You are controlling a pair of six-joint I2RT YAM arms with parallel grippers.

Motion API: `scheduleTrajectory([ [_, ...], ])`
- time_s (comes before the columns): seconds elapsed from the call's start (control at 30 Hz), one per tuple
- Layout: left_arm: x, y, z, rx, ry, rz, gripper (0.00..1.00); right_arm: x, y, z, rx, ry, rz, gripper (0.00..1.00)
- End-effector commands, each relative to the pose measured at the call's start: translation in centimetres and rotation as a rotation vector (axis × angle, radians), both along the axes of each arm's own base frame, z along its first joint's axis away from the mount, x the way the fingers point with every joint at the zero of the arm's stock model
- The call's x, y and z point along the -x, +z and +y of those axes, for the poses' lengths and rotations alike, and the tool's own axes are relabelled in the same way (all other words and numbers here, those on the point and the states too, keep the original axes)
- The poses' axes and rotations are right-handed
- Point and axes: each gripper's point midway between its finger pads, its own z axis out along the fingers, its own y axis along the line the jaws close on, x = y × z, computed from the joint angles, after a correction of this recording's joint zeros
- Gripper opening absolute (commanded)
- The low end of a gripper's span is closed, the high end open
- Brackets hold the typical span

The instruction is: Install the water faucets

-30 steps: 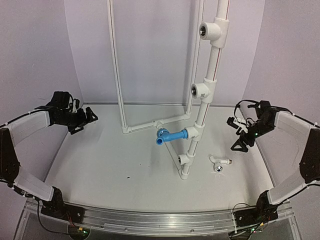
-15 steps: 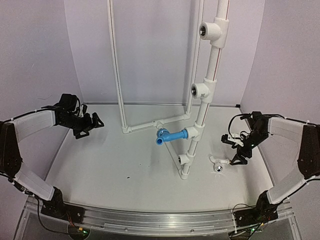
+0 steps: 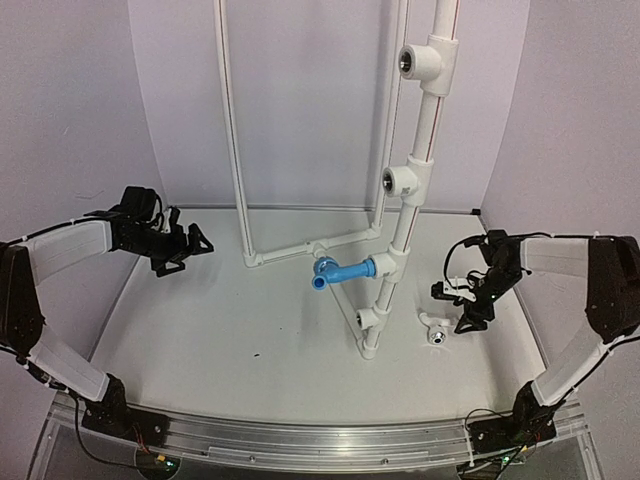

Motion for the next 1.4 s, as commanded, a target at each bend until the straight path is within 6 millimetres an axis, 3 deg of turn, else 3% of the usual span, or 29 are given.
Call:
scheduleTrajectory([
  [0.0,-0.5,2.7,-1.1,0.039,-0.035,-0.088,1.0,-0.9,-1.1,0.2,0.028,0.035,-0.023,0.74],
  [0.3,0.1,3.9,-1.6,0.065,-0.052,-0.125,1.0,-0.2,-3.4,0.2,0.087,0.083,0.018,0.47],
  [0.5,0.3,4.5,-1.9,0.088,-0.067,-0.149,1.0,-0.3,-3.5,0.5,0.079,0.084,0.021,0.26],
  [0.63,0.3,4.9,-2.5,0.124,-0.087,-0.162,1.0,-2.0,-2.6,1.3,0.037,0.037,0.008,0.07],
  [0.73,0.3,5.3,-3.3,0.174,-0.116,-0.169,1.0,-4.4,-0.7,2.4,-0.018,0.015,-0.035,0.02],
  [1.0,0.9,7.3,-6.1,0.375,-0.23,-0.183,1.0,-11.3,5.8,8.9,-0.225,0.034,-0.156,0.0],
  [1.2,1.4,7.9,-7.4,0.491,-0.262,-0.178,1.0,-13.1,7.9,15.4,-0.33,0.119,-0.172,0.0],
  [1.37,1.3,6.8,-9.7,0.58,-0.304,-0.095,0.96,-13.6,9.0,20.1,-0.369,0.195,-0.193,0.0],
])
